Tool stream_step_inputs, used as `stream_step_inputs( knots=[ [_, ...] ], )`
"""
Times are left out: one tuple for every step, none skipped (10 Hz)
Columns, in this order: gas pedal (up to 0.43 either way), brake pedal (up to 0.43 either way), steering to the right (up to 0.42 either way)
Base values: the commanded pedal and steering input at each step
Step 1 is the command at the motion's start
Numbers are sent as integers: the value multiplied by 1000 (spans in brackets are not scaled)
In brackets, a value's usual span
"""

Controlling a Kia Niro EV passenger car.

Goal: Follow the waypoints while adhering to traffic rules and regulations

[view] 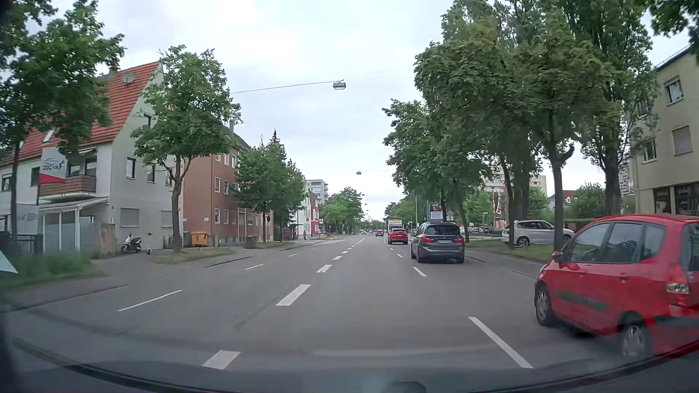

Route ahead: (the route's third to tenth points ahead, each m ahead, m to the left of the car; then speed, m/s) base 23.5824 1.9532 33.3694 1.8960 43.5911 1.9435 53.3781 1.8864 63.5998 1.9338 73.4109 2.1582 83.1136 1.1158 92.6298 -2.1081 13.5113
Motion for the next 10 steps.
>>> stream_step_inputs(
  knots=[
    [150, 0, -2],
    [150, 0, -3],
    [150, 0, -2],
    [138, 0, -2],
    [130, 0, -2],
    [118, 0, -1],
    [110, 0, -1],
    [98, 0, -1],
    [98, 0, -1],
    [98, 0, -1]
  ],
)
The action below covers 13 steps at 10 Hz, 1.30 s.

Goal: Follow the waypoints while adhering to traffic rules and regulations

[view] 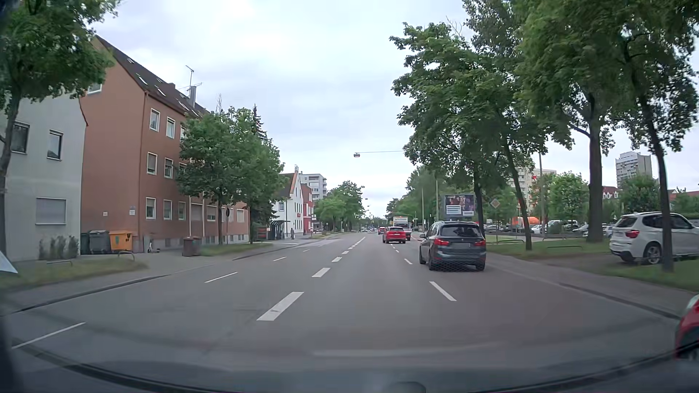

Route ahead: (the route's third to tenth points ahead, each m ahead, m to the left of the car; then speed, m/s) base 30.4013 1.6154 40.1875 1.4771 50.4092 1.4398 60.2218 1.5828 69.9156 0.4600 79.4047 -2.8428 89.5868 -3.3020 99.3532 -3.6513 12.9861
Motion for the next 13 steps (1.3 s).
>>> stream_step_inputs(
  knots=[
    [98, 0, -1],
    [98, 0, -1],
    [98, 0, -1],
    [98, 0, -1],
    [98, 0, -1],
    [98, 0, -1],
    [98, 0, -1],
    [98, 0, -1],
    [98, 0, -1],
    [98, 0, -1],
    [98, 0, 0],
    [98, 0, 1],
    [98, 0, 4]
  ],
)
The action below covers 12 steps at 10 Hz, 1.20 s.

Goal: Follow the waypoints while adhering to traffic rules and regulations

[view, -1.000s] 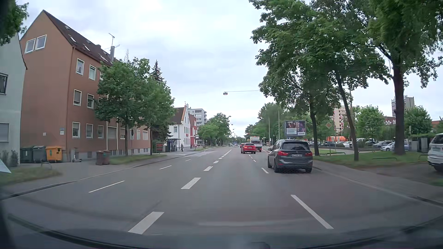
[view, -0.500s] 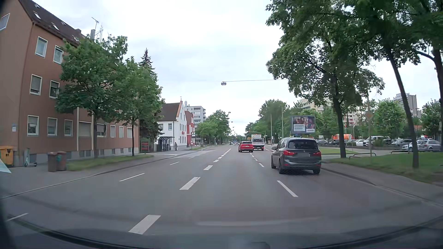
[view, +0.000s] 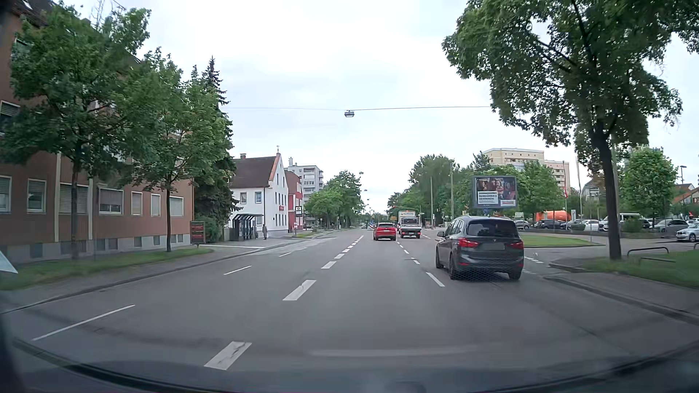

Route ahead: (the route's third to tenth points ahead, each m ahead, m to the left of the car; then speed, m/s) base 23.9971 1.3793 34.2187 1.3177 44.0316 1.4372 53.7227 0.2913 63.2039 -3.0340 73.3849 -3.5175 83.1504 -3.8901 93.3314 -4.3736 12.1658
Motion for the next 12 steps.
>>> stream_step_inputs(
  knots=[
    [98, 0, 4],
    [98, 0, 5],
    [87, 0, 5],
    [87, 0, 5],
    [87, 0, 5],
    [87, 0, 5],
    [87, 0, 4],
    [87, 0, 1],
    [87, 0, 0],
    [87, 0, 0],
    [79, 0, 0],
    [67, 0, -1]
  ],
)
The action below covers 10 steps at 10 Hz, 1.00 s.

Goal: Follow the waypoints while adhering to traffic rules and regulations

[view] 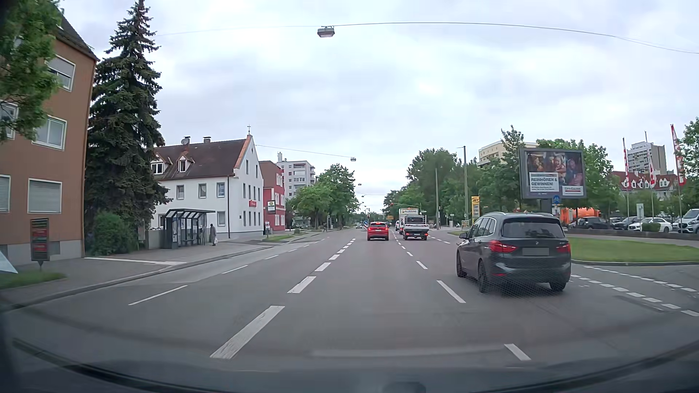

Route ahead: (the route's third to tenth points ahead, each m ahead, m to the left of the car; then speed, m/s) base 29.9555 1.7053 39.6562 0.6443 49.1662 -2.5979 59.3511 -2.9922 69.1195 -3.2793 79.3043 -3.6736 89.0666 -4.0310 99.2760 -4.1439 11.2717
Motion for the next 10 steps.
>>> stream_step_inputs(
  knots=[
    [67, 0, 0],
    [67, 0, 0],
    [67, 0, 2],
    [67, 0, 4],
    [67, 0, 5],
    [67, 0, 5],
    [67, 0, 5],
    [67, 0, 5],
    [67, 0, 5],
    [67, 0, 5]
  ],
)
